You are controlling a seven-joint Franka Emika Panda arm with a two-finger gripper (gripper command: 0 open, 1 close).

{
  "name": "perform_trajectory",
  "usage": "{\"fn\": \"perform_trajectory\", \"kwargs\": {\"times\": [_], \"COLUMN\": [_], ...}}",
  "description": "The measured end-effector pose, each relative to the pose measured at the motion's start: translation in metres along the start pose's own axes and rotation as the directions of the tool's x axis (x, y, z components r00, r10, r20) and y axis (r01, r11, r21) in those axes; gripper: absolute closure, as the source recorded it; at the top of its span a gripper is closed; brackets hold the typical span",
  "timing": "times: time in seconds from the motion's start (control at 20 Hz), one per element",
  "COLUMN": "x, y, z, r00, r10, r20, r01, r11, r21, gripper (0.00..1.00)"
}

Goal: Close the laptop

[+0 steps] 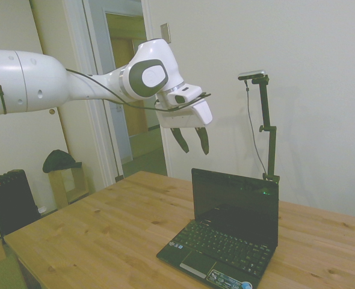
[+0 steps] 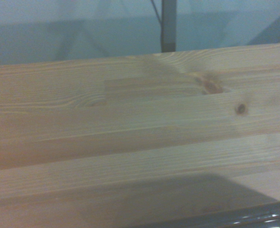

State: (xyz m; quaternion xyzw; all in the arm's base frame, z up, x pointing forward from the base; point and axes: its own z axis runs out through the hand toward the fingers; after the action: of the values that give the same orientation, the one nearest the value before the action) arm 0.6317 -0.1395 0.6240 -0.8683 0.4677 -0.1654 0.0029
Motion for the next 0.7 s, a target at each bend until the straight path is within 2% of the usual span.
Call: {"fn": "perform_trajectory", "kwargs": {"times": [0.3,0.7], "x": [0.046,0.069], "y": [0.023,0.038], "z": [0.015,0.044], "r00": [0.999,0.999], "r10": [0.032,0.013], "r20": [-0.006,0.035], "r01": [-0.032,-0.012], "r11": [0.999,1.0], "r21": [-0.019,-0.016], "gripper": [0.0,0.0]}}
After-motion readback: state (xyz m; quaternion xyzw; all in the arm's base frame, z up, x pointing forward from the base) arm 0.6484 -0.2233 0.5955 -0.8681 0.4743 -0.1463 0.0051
